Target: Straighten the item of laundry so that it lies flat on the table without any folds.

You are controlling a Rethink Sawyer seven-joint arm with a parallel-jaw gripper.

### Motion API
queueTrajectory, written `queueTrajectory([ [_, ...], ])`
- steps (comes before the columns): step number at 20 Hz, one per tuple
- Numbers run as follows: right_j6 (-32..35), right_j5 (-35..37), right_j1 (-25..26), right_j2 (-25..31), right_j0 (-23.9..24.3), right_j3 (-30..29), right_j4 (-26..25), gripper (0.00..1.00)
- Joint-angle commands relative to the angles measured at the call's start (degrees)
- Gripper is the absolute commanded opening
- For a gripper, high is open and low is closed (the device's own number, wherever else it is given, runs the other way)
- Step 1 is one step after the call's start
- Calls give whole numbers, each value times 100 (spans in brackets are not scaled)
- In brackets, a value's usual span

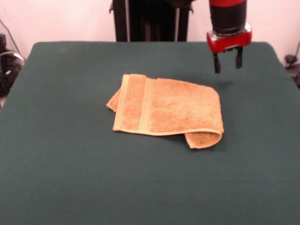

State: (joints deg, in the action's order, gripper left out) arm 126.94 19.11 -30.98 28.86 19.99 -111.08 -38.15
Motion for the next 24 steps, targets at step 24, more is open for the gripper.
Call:
queueTrajectory([
  [24, -644, 1104, 1380, 636, 137, 1813, 584, 100],
])
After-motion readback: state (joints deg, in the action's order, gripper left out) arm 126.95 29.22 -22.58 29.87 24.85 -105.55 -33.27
